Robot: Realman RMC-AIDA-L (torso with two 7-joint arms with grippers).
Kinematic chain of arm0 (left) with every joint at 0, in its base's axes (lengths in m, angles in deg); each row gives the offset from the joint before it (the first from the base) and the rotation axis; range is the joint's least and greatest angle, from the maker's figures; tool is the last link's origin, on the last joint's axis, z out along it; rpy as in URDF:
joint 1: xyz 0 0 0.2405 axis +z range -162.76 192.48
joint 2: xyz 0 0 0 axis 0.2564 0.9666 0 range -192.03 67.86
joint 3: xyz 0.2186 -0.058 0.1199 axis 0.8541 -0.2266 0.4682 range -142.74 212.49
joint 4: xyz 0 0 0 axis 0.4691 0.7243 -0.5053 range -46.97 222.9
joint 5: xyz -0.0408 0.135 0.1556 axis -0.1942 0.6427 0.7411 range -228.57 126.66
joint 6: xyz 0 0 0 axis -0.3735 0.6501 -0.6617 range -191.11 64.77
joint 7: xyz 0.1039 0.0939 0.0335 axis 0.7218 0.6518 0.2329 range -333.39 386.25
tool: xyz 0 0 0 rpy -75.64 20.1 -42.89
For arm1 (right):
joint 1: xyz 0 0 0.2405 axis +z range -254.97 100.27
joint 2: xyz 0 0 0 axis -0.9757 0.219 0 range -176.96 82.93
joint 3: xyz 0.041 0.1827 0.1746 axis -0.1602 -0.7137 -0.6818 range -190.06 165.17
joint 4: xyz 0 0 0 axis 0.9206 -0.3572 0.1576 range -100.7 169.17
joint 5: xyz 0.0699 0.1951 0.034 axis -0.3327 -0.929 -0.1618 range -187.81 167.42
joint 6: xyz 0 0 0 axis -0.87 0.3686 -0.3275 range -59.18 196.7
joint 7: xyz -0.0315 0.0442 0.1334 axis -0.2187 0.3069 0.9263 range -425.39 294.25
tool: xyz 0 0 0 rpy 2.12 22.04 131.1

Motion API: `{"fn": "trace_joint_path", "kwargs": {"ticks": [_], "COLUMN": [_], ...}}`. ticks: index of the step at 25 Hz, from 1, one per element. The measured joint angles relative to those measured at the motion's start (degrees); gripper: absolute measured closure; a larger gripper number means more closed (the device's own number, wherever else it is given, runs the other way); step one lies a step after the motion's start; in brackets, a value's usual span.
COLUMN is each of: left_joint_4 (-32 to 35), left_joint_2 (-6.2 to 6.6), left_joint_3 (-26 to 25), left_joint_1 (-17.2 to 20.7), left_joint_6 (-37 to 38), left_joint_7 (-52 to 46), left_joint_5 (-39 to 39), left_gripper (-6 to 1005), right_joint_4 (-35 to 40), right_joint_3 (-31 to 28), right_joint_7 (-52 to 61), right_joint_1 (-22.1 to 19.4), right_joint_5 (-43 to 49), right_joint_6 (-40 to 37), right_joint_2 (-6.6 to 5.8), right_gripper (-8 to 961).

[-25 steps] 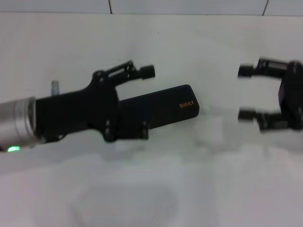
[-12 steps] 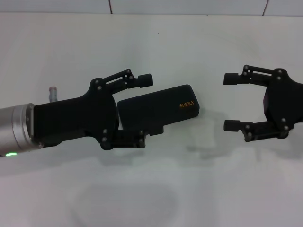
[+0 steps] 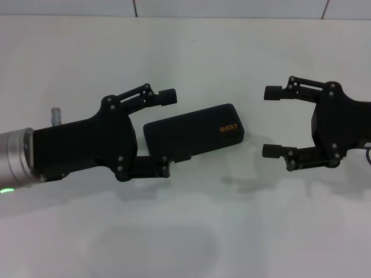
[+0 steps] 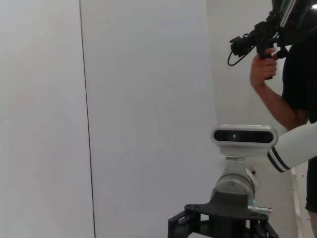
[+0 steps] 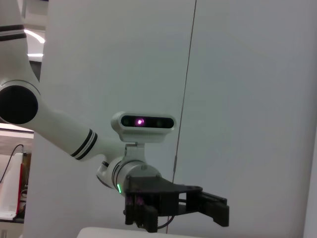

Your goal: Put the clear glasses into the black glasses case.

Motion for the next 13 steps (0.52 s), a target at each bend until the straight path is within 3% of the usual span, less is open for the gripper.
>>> {"fn": "trace_joint_path", "kwargs": {"ticks": [7, 13], "left_joint_4": [0.0, -1.4], "left_joint_2": [0.45, 0.08], "left_joint_3": [0.0, -0.2], "left_joint_1": [0.0, 0.2], "left_joint_6": [0.3, 0.1], "left_joint_7": [0.0, 3.2], "left_joint_5": [0.1, 0.3], "left_gripper": [105, 105], "right_joint_4": [0.2, -0.8], "right_joint_3": [0.0, 0.0], "right_joint_7": [-0.1, -3.3], "right_joint_1": [0.1, 0.0], "right_joint_5": [-0.2, -0.3], "right_joint_6": [0.0, 2.6], "right_joint_2": [0.08, 0.32], "right_gripper": [84, 84]}}
